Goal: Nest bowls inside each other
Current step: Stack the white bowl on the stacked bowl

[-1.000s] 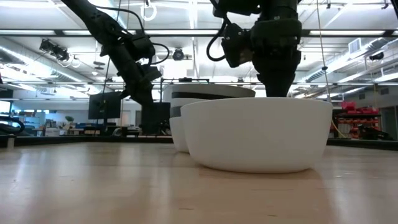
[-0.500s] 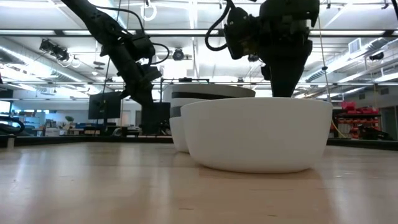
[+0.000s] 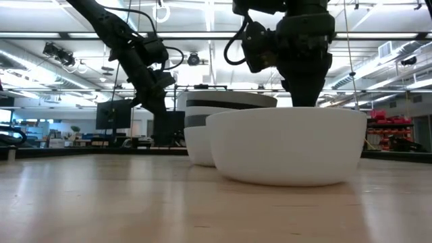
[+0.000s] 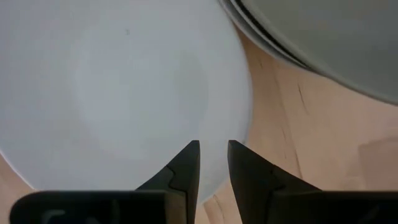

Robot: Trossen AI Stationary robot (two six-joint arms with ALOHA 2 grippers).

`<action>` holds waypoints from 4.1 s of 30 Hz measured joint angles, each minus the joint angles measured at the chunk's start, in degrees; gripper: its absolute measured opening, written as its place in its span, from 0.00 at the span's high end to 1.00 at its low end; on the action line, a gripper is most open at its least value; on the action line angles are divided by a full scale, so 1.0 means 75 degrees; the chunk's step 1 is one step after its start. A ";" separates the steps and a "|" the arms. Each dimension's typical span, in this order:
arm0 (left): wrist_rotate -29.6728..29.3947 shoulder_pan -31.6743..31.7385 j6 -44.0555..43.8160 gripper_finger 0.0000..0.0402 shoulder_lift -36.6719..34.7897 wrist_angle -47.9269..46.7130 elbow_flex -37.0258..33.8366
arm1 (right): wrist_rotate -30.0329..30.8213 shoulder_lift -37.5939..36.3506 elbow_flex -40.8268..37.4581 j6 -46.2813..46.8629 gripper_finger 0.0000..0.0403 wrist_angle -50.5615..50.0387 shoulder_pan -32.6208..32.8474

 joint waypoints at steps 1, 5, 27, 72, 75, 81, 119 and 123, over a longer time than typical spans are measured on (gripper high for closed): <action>0.0000 0.0000 0.0000 0.95 0.0000 0.0000 0.0000 | 0.0003 0.0000 0.0000 -0.0008 0.77 -0.0029 -0.0003; -0.0001 0.0000 0.0000 0.95 0.0000 0.0001 0.0000 | 0.0000 0.0000 0.0000 -0.0029 0.77 -0.0075 0.0003; -0.0001 0.0003 0.0000 0.94 0.0000 0.0000 0.0000 | 0.0518 0.0000 0.0315 0.0056 0.77 -0.1069 0.0178; -0.0003 0.0003 0.0003 0.91 0.0000 -0.0003 0.0000 | 0.0084 -0.0003 -0.1071 -0.0430 0.77 0.0322 -0.0440; 0.0000 0.0003 0.0000 0.92 0.0000 -0.0003 0.0000 | 0.0082 -0.0003 -0.1137 -0.0431 0.78 0.0310 -0.0440; 0.0000 0.0003 0.0002 0.94 0.0000 -0.0003 0.0000 | 0.0085 -0.0003 -0.1134 -0.0589 0.84 0.0342 -0.0440; -0.0522 0.0003 0.0298 0.95 0.0000 0.0233 0.0003 | 0.1300 -0.2801 -0.0923 -0.1003 1.00 0.0126 -0.0720; -0.0521 0.0003 0.0326 0.96 0.0000 0.0238 0.0003 | 0.1297 -0.2719 -0.0318 -0.1533 1.00 0.0112 -0.1198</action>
